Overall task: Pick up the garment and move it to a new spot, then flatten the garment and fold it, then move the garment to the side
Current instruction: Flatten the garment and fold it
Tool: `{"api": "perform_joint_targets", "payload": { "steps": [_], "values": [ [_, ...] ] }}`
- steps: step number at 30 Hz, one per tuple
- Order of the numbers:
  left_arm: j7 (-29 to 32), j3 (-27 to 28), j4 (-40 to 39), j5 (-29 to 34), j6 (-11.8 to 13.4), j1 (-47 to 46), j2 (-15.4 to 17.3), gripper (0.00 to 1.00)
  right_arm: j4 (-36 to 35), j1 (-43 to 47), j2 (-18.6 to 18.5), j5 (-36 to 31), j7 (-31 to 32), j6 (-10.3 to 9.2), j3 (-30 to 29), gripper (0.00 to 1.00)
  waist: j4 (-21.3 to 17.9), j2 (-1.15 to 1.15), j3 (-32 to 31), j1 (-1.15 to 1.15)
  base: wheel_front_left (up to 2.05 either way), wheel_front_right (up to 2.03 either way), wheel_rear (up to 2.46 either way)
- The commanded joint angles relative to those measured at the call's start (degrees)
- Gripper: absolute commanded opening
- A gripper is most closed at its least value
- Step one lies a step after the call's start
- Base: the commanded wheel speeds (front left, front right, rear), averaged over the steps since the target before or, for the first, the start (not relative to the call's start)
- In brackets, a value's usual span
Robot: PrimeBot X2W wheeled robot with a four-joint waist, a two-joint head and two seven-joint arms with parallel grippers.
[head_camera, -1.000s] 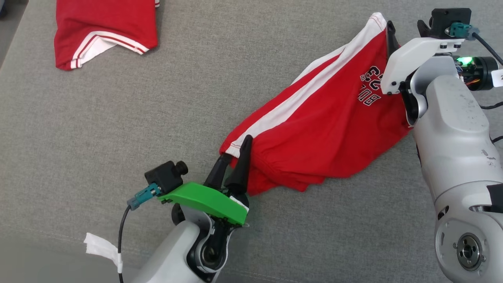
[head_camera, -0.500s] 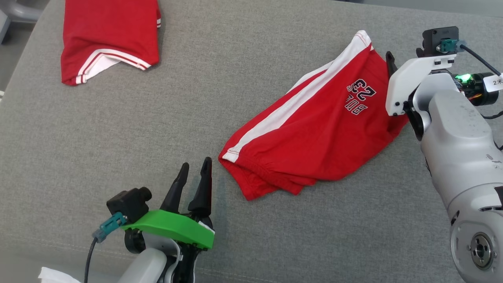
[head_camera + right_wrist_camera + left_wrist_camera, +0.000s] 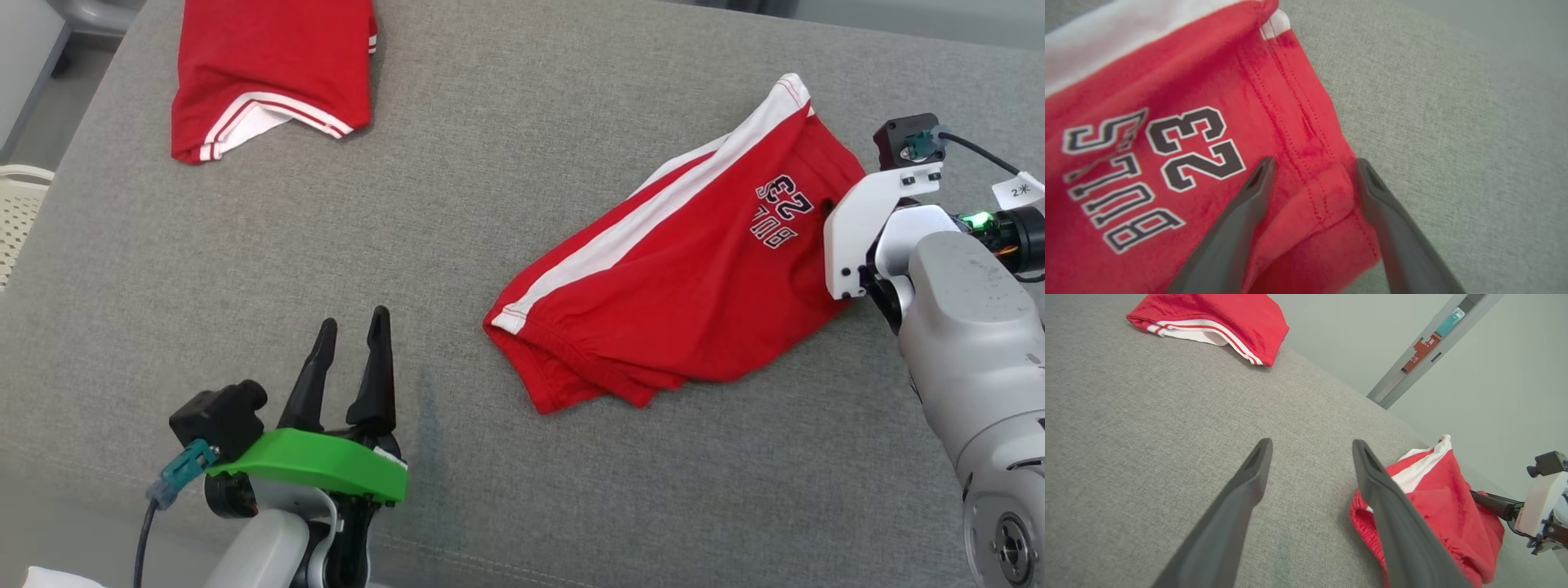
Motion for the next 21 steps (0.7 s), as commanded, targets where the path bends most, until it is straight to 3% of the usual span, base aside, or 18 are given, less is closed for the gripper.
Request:
{"api": "perform_joint_targets", "payload": {
  "steps": [1,6,7,9,10,11,21],
  "values": [
    [0.0,0.5,-0.2,1.0,0.3,0.9,0.6,1.0,0.2,1.5,-0.4,1.1,1.1,-0.06,0.5,1.0,0.4,0.0,0.0,0.0,0.0,0.0,0.0],
    [0.0,1.1,-0.7,1.6,0.4,1.2,0.8,1.0,0.5,2.7,-1.1,5.2,5.1,-0.06,0.8,1.0,0.8,0.0,-0.1,0.0,0.0,0.0,0.0],
    [0.0,1.2,-0.9,1.7,0.5,1.2,0.8,1.0,0.5,2.8,-1.3,6.4,5.7,-0.06,0.7,0.84,0.8,0.0,0.0,0.0,0.0,0.0,0.0],
    [0.0,1.5,-1.1,1.7,0.6,1.1,0.9,1.0,0.6,2.9,-1.6,8.3,5.8,-0.08,0.5,0.29,0.7,0.0,0.2,0.0,0.0,0.0,0.0],
    [0.0,1.7,-1.2,1.7,0.7,1.1,1.0,1.0,0.6,2.9,-1.7,9.0,5.5,-0.09,0.6,0.18,0.6,0.0,0.2,0.0,0.0,0.0,0.0],
    [0.0,2.0,-1.4,1.8,0.8,1.2,1.0,1.0,0.6,2.9,-1.7,9.9,5.1,-0.09,0.7,0.0,0.4,0.0,0.3,0.0,0.0,0.0,0.0],
    [0.0,3.7,0.0,4.6,1.4,-0.2,3.2,1.0,-3.3,3.7,0.2,19.1,-1.7,-0.08,4.9,0.0,-4.7,0.0,-1.6,0.0,0.0,0.0,0.0]
  ]
}}
